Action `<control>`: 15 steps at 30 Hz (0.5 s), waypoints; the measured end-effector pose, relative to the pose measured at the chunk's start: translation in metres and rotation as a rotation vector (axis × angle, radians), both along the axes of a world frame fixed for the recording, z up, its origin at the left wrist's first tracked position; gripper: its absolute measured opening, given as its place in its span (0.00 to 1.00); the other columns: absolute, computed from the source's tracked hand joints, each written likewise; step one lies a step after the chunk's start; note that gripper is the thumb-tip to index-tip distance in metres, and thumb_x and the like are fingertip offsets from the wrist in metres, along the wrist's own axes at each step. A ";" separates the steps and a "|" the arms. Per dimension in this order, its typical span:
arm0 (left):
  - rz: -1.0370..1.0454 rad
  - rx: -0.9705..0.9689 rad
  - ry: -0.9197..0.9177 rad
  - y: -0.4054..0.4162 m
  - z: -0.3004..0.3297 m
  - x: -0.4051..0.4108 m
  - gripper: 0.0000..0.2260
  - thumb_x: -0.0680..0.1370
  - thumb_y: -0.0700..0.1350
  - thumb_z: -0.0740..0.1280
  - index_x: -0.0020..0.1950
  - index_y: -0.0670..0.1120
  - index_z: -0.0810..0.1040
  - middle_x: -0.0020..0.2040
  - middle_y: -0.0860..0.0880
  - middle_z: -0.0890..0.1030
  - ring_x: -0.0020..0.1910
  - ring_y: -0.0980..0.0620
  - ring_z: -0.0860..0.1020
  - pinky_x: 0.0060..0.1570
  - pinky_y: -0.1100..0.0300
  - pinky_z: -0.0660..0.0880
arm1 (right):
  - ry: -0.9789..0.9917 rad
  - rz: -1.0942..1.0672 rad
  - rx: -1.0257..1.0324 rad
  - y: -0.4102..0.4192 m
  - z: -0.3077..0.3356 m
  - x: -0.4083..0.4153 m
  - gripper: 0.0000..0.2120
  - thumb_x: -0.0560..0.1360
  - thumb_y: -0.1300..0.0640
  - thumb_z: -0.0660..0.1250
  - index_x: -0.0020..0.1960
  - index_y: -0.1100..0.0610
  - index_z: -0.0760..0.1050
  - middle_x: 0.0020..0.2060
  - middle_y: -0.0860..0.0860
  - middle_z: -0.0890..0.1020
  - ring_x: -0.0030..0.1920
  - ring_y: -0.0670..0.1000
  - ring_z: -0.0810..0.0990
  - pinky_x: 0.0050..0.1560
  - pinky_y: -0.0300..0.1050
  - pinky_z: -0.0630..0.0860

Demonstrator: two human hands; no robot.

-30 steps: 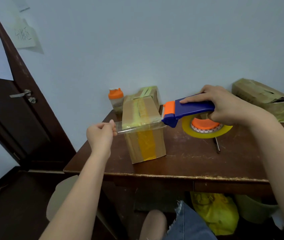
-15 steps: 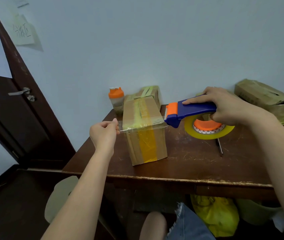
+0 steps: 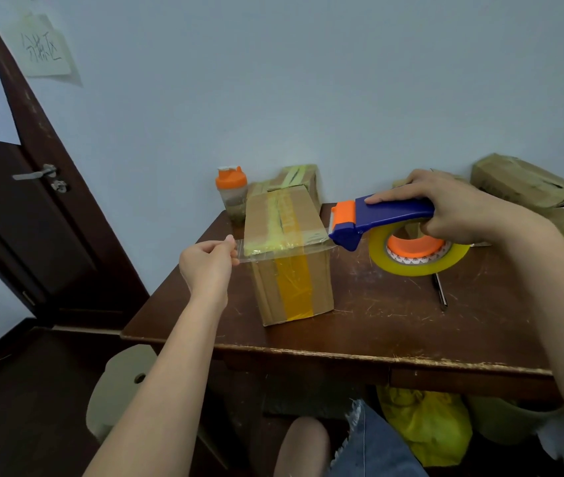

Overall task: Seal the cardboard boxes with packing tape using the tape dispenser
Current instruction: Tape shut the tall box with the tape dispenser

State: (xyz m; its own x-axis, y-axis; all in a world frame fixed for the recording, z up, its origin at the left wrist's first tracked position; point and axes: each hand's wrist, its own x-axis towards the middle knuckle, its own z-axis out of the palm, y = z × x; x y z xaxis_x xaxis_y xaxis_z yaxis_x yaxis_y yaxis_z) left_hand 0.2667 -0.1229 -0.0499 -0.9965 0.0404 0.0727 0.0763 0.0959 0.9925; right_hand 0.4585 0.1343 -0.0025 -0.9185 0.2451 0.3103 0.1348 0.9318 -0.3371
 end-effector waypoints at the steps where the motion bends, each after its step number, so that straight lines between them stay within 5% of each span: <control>1: 0.002 0.000 -0.002 0.000 -0.001 -0.001 0.08 0.77 0.44 0.70 0.38 0.45 0.82 0.34 0.48 0.81 0.38 0.51 0.79 0.57 0.46 0.78 | -0.004 0.010 -0.006 0.001 0.000 -0.001 0.40 0.70 0.74 0.62 0.65 0.31 0.68 0.50 0.49 0.70 0.51 0.53 0.70 0.46 0.42 0.66; 7: 0.032 0.025 -0.010 0.000 -0.003 0.001 0.09 0.77 0.43 0.70 0.36 0.45 0.82 0.31 0.49 0.81 0.39 0.50 0.80 0.56 0.47 0.78 | -0.033 0.038 -0.041 0.006 0.003 -0.003 0.41 0.70 0.74 0.62 0.63 0.29 0.67 0.52 0.48 0.70 0.51 0.53 0.72 0.45 0.42 0.68; 12: 0.041 0.092 -0.030 0.003 -0.008 0.003 0.13 0.79 0.42 0.68 0.34 0.43 0.79 0.31 0.49 0.77 0.33 0.52 0.75 0.38 0.57 0.73 | -0.029 0.047 -0.063 0.009 0.002 -0.004 0.41 0.70 0.74 0.63 0.62 0.28 0.67 0.51 0.47 0.70 0.50 0.52 0.73 0.46 0.43 0.71; 15: -0.005 0.152 -0.104 0.006 -0.012 0.002 0.12 0.81 0.40 0.65 0.37 0.42 0.77 0.33 0.47 0.76 0.33 0.53 0.75 0.38 0.59 0.76 | -0.031 0.036 -0.067 0.010 -0.001 -0.004 0.41 0.69 0.75 0.62 0.64 0.30 0.68 0.49 0.45 0.70 0.50 0.51 0.72 0.44 0.40 0.69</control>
State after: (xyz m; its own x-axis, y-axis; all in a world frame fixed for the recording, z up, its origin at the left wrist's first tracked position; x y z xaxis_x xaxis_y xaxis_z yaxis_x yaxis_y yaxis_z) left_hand 0.2688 -0.1173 -0.0618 -0.9988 0.0416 -0.0247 -0.0270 -0.0554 0.9981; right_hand 0.4546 0.1443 -0.0032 -0.9359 0.2307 0.2662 0.1126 0.9119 -0.3947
